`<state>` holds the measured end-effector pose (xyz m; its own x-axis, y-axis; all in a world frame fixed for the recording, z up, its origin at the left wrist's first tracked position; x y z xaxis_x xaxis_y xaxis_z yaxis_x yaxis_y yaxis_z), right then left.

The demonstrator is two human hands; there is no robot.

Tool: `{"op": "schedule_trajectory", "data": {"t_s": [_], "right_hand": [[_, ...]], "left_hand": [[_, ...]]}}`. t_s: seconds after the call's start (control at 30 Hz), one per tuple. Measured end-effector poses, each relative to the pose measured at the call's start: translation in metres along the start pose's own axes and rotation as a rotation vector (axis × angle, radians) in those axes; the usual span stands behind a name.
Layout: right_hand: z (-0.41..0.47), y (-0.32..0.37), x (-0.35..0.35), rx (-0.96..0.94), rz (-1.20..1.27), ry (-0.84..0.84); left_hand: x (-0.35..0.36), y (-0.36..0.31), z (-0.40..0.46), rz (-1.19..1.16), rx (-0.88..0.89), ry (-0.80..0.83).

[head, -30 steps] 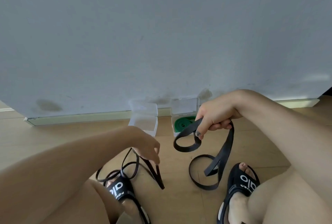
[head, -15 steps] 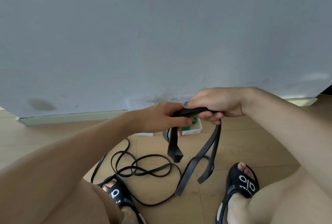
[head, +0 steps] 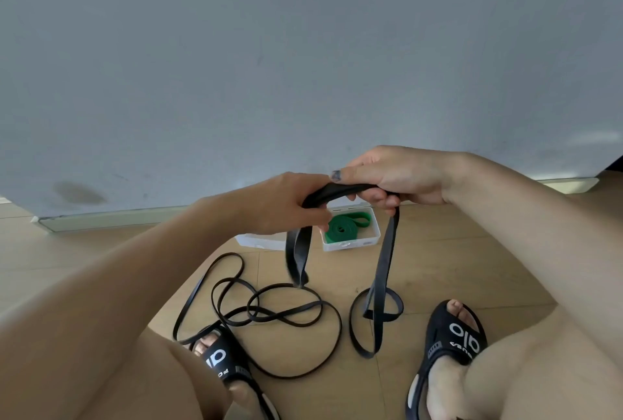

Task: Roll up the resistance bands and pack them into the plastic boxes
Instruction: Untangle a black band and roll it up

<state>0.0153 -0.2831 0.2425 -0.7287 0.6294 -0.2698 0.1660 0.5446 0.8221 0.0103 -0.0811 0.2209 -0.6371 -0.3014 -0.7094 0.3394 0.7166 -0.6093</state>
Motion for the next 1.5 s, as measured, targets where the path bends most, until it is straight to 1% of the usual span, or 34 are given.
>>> {"op": "schedule_trajectory", "data": {"t_s": [0.07, 0.13, 0.2, 0.33, 0.4, 0.5, 0.63, 0.73, 0.83, 0.9, 0.97, 1.07, 1.13, 1.2, 1.27, 1.37, 1.5], "right_hand": [[-0.001, 0.001, -0.003, -0.027, -0.004, -0.018], [-0.001, 0.002, -0.005, -0.036, -0.016, -0.027], [-0.001, 0.003, -0.007, -0.038, -0.027, -0.031], [-0.003, 0.003, -0.011, -0.027, -0.048, -0.069], [-0.004, 0.0, -0.016, -0.009, -0.045, -0.091], [-0.007, -0.009, -0.027, 0.036, -0.072, -0.125], [-0.009, -0.02, -0.033, 0.06, -0.153, -0.138], [-0.002, -0.017, -0.024, 0.014, -0.092, -0.155], [0.009, -0.006, -0.004, -0.092, -0.039, -0.167], [0.016, 0.001, 0.013, -0.153, -0.118, -0.175], [0.023, 0.003, 0.023, -0.184, -0.195, -0.2], [0.027, 0.002, 0.016, -0.151, -0.233, -0.328], [0.025, 0.004, 0.007, -0.131, -0.275, -0.373], [0.02, 0.005, -0.003, -0.109, -0.299, -0.383], [0.016, 0.001, -0.013, -0.089, -0.265, -0.394], [0.011, -0.007, -0.025, -0.062, -0.151, -0.37], [0.01, -0.013, -0.028, -0.044, -0.075, -0.319]], "left_hand": [[-0.001, 0.002, -0.001, -0.168, 0.002, 0.003], [-0.004, 0.001, -0.001, -0.24, 0.003, -0.027], [-0.007, 0.001, -0.001, -0.208, 0.0, -0.021], [-0.008, 0.004, 0.001, -0.095, -0.094, 0.027], [-0.008, 0.006, 0.001, -0.067, -0.1, 0.042], [-0.016, 0.007, -0.002, -0.03, -0.115, 0.01], [-0.021, 0.002, -0.003, -0.048, -0.104, -0.044], [-0.017, -0.006, -0.001, -0.072, -0.069, -0.041], [-0.013, -0.015, 0.005, -0.056, -0.01, -0.05], [-0.011, -0.021, 0.007, -0.045, 0.038, -0.028], [-0.01, -0.022, 0.006, -0.052, 0.051, -0.018], [-0.016, -0.013, 0.006, -0.037, -0.002, -0.063], [-0.021, -0.004, 0.005, -0.004, -0.05, -0.064], [-0.022, 0.005, 0.003, 0.028, -0.093, -0.022], [-0.024, 0.014, 0.001, 0.025, -0.126, 0.029], [-0.029, 0.024, -0.006, -0.034, -0.166, 0.006], [-0.033, 0.026, -0.013, -0.279, -0.149, -0.002]]}}
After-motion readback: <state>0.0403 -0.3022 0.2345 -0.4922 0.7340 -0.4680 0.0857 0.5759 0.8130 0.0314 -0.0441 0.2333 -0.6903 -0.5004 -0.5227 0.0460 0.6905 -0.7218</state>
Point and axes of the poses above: each hand's wrist, its own z-axis towards the middle knuckle, its own x-axis out of the palm, y = z × x, the point moved 1 cm from there along z, towards the middle knuckle, and after that the axes turned 5 degrees about y, right-handed, at the moved point
